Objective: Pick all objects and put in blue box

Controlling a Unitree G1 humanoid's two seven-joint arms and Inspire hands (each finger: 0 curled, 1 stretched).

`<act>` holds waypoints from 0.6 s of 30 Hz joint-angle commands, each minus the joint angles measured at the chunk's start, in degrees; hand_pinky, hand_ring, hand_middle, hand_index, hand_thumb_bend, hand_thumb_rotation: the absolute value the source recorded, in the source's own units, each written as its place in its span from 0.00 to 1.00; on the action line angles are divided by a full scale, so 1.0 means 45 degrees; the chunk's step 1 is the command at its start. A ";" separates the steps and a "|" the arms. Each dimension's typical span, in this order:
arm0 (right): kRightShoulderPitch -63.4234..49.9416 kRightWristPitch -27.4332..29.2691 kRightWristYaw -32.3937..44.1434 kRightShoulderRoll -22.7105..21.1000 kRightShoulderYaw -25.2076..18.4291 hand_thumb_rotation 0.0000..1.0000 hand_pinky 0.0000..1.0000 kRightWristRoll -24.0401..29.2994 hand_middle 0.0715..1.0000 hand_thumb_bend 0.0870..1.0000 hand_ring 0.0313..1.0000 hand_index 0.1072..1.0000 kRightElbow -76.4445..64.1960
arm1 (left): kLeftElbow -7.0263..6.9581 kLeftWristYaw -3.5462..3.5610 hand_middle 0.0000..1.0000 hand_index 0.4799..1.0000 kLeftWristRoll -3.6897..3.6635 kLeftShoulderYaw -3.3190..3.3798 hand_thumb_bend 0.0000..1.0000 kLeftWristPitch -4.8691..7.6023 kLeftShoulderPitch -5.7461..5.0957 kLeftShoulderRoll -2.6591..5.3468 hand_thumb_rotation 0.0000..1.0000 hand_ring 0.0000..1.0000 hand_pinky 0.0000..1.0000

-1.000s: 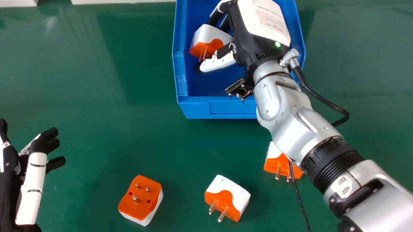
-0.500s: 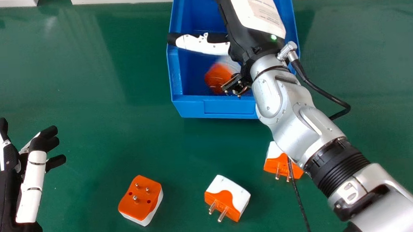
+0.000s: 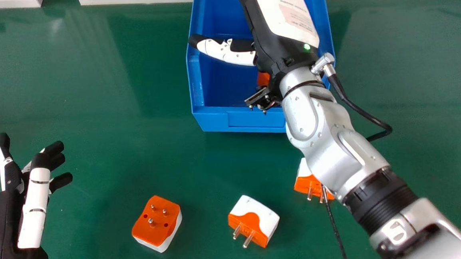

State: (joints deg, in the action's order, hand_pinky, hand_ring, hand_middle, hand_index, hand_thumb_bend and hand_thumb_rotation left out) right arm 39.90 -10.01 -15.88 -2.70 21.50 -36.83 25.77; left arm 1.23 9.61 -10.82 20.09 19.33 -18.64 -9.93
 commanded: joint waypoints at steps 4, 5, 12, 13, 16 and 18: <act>-0.1661 -0.0005 0.0114 -0.0374 0.0143 0.49 0.71 -0.0510 0.93 0.30 0.88 0.91 -0.3032 | -0.0241 -0.0036 0.84 0.69 -0.0180 0.0172 0.49 0.0011 -0.0004 -0.0079 0.82 0.84 0.76; -0.2120 0.0042 0.0211 -0.0459 0.0156 0.46 0.71 -0.0543 0.93 0.30 0.88 0.92 -0.3670 | -0.0188 -0.0016 0.84 0.69 -0.0194 0.0189 0.49 0.0060 0.0010 -0.0093 0.82 0.84 0.76; -0.5542 0.1115 0.0645 -0.1363 0.0325 0.45 0.69 -0.0608 0.91 0.35 0.86 0.90 -0.7189 | -0.0062 0.0026 0.84 0.70 -0.0199 0.0332 0.47 0.0112 0.0000 -0.0127 0.84 0.84 0.76; -0.6029 0.1242 0.0675 -0.1498 0.0337 0.47 0.69 -0.0668 0.90 0.35 0.86 0.89 -0.7583 | -0.0043 0.0044 0.84 0.70 -0.0207 0.0355 0.48 0.0140 -0.0013 -0.0134 0.83 0.84 0.76; -0.7601 0.1629 0.0936 -0.1993 0.0290 0.49 0.70 -0.0679 0.89 0.37 0.85 0.87 -0.8802 | -0.0046 0.0087 0.83 0.68 -0.0266 0.0414 0.50 0.0153 -0.0049 -0.0132 0.82 0.83 0.75; -0.8604 0.1819 0.1085 -0.2314 0.0193 0.52 0.70 -0.0729 0.88 0.38 0.84 0.86 -0.9554 | -0.0024 0.0122 0.83 0.68 -0.0313 0.0446 0.50 0.0149 -0.0051 -0.0133 0.81 0.83 0.75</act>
State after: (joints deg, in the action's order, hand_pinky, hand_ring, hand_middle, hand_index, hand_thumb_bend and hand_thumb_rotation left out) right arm 2.92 -3.58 -11.14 -12.37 22.84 -39.15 -13.68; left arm 1.58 9.98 -11.40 21.38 19.29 -18.55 -10.03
